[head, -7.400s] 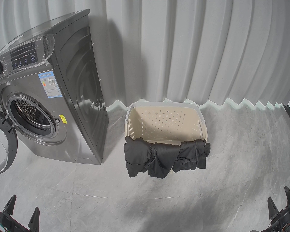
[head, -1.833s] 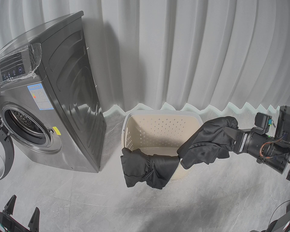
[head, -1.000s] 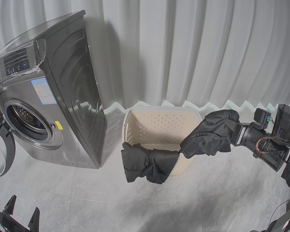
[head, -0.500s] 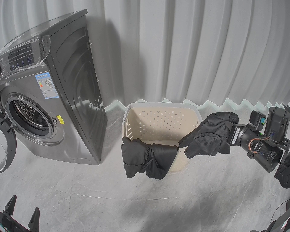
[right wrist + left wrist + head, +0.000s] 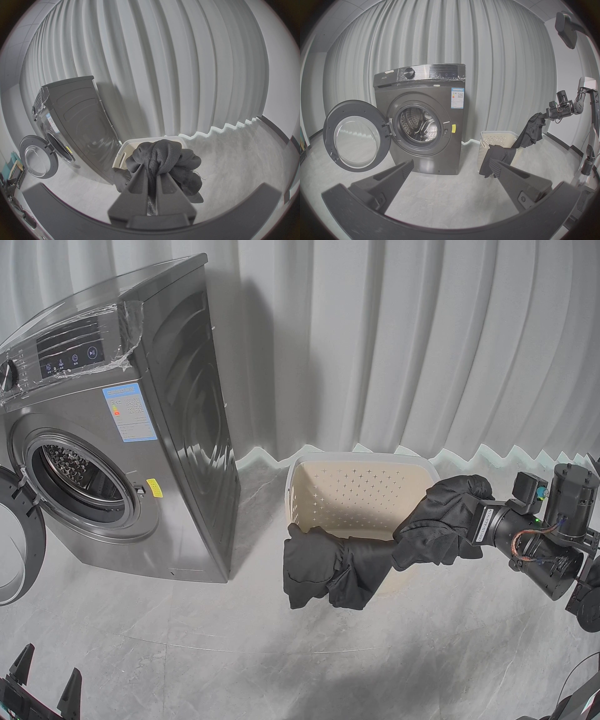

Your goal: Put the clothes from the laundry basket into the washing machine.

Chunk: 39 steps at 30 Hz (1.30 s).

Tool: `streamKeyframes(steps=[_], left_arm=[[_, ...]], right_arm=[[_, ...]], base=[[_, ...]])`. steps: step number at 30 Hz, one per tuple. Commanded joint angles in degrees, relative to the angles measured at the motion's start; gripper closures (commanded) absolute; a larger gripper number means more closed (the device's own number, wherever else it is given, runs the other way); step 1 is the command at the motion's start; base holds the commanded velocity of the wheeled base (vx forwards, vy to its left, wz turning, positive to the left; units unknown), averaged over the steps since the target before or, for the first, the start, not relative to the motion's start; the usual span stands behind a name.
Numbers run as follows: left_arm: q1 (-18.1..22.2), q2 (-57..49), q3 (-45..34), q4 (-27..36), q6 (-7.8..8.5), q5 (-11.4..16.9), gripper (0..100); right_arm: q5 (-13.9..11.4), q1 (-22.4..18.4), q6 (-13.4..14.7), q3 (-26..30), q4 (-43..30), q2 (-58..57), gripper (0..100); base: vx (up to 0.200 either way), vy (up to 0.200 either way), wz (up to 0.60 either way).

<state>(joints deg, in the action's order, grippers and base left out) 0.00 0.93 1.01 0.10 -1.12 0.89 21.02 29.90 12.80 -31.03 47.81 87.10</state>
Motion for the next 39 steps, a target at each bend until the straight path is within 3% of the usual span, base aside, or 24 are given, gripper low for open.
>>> streamKeyframes(steps=[1,39], left_arm=[[0.0,-0.8,-0.9,0.0,0.07,0.0,0],[0.0,-0.8,-0.9,0.0,-0.28,0.0,0]], right_arm=[[0.1,0.0,0.0,-0.1,0.0,0.0,100],[0.0,0.6,0.1,0.2,0.0,0.0,100]], base=[[0.000,0.200,0.00],[0.000,0.200,0.00]])
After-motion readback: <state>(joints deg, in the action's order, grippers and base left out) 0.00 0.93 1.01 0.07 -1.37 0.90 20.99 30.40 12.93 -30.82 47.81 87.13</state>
